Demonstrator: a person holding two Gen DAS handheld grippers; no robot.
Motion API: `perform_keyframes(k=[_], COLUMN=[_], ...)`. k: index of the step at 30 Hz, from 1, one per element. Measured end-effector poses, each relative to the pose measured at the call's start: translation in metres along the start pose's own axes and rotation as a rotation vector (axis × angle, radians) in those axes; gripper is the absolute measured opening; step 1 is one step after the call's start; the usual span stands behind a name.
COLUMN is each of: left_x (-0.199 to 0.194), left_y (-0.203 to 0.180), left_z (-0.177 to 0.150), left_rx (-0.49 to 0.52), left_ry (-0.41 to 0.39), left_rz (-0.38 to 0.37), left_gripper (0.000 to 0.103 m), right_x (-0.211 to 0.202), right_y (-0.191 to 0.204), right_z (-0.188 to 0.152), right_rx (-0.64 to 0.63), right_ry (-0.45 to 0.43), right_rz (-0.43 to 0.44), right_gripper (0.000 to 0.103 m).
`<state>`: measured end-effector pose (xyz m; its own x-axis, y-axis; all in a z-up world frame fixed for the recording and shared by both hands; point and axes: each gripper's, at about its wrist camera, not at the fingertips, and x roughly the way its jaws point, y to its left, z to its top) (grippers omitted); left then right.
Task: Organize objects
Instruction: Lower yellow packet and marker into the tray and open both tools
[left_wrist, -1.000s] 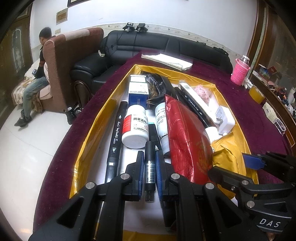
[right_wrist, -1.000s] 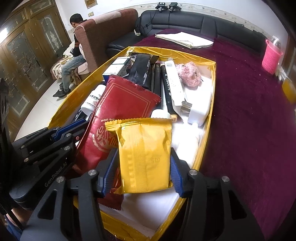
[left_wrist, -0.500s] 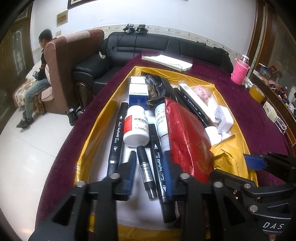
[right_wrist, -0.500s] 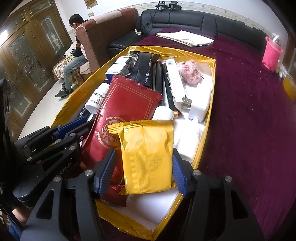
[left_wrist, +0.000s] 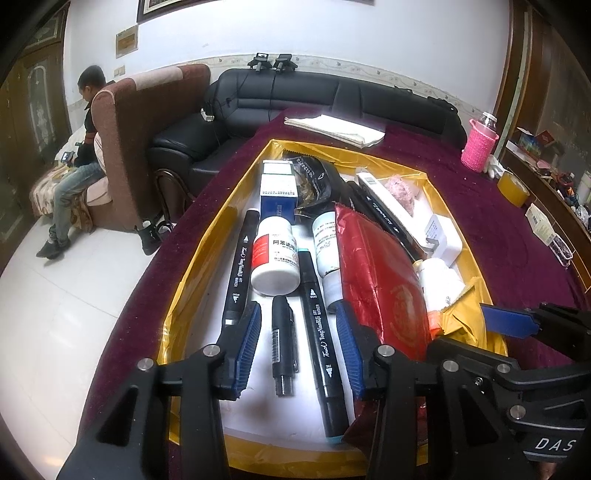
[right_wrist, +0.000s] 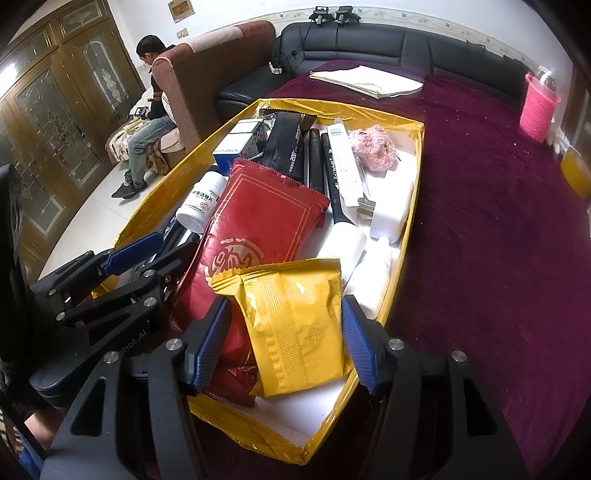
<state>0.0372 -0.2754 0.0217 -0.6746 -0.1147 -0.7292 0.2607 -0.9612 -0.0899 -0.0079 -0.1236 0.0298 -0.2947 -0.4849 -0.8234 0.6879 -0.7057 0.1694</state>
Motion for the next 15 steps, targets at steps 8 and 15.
perform_keyframes(k=[8, 15], left_x=[-0.013, -0.019], left_y=[-0.003, -0.005], left_z=[0.002, 0.001], left_rx=[-0.001, -0.009], left_ry=[-0.047, -0.065], left_rz=[0.013, 0.016], left_gripper=[0.059, 0.064], right_x=[-0.007, -0.018], right_y=[0.001, 0.001], right_z=[-0.004, -0.008], right_rx=[-0.003, -0.007], right_ry=[-0.014, -0.063], right_rz=[0.006, 0.013], right_gripper=[0.060, 0.060])
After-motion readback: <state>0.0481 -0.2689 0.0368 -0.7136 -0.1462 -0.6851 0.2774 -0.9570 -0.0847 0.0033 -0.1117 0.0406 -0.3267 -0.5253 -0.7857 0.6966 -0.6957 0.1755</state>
